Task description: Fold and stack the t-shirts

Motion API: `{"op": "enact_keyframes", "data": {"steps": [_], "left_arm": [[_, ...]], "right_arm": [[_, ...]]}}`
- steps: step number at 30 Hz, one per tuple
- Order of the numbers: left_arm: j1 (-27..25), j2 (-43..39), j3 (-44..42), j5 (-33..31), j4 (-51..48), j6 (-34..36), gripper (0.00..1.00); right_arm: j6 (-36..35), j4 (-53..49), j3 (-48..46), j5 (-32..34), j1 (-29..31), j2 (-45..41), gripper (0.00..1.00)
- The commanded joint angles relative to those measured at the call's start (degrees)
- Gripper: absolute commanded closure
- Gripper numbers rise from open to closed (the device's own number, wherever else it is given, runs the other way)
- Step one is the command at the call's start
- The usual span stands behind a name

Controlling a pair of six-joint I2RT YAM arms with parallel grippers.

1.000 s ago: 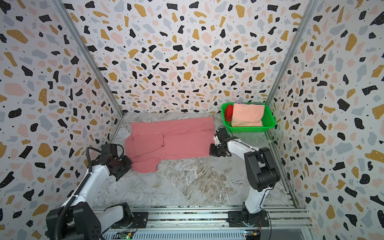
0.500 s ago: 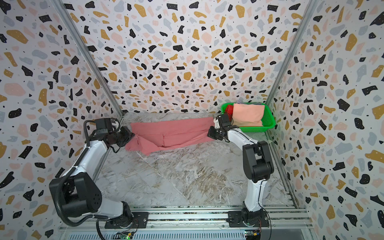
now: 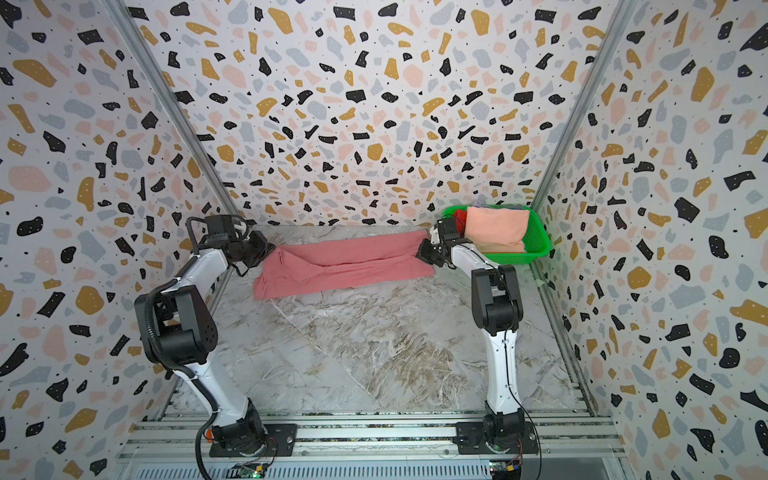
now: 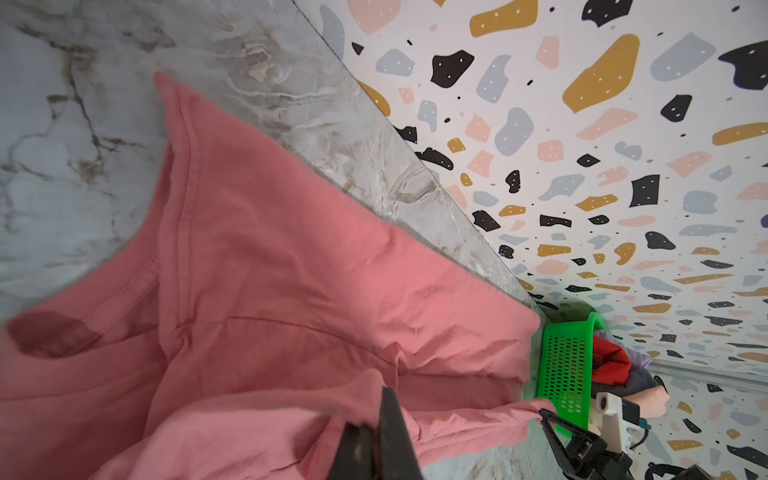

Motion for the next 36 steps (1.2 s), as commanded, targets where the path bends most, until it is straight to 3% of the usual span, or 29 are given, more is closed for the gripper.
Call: {"op": "enact_keyframes", "data": {"steps": [1, 3, 5, 7, 9, 12, 21, 27, 36], "left_arm": [[0.0, 2.5, 3.1, 0.8, 2.8, -0.9, 1.0], [0.0, 4.5, 4.8, 1.1, 3.6, -1.8, 1.0], [0.1, 7.0, 7.4, 2.2, 5.1, -2.6, 0.99], [0.2, 9.5, 10.6, 2.7, 6.8, -4.2, 0.84], [0.5, 12.1, 13.3, 2.7, 8.4, -6.1, 0.77], [0.9, 14.6, 15.9, 0.6, 7.3, -8.9, 0.58], [-0.1, 9.6, 10.8, -5.1, 2.4, -5.6, 0.57], [-4.0, 6.4, 5.6, -8.7, -2.6, -0.8, 0.56], [-8.9, 6.2, 2.1, -18.3, -7.0, 0.9, 0.54]], "right_arm": [[0.9, -2.3, 3.8, -0.5, -0.7, 1.0, 0.89], [1.8, -0.9, 4.9, -0.8, -1.5, 1.8, 0.83], [2.9, 1.1, 5.4, -2.5, -2.5, 2.2, 0.64], [3.8, 3.6, 4.9, -2.9, -3.2, 1.7, 0.52], [3.8, 5.9, 3.4, -2.3, -3.7, 0.1, 0.52], [3.5, 6.9, 0.9, -0.6, -3.8, -2.6, 0.51], [1.4, 9.0, -9.8, 4.5, -1.9, -12.4, 0.5], [1.7, 9.1, -6.7, 1.0, 1.1, -7.9, 0.5], [2.3, 8.8, -3.4, -3.1, 3.1, -3.4, 0.48]]}}
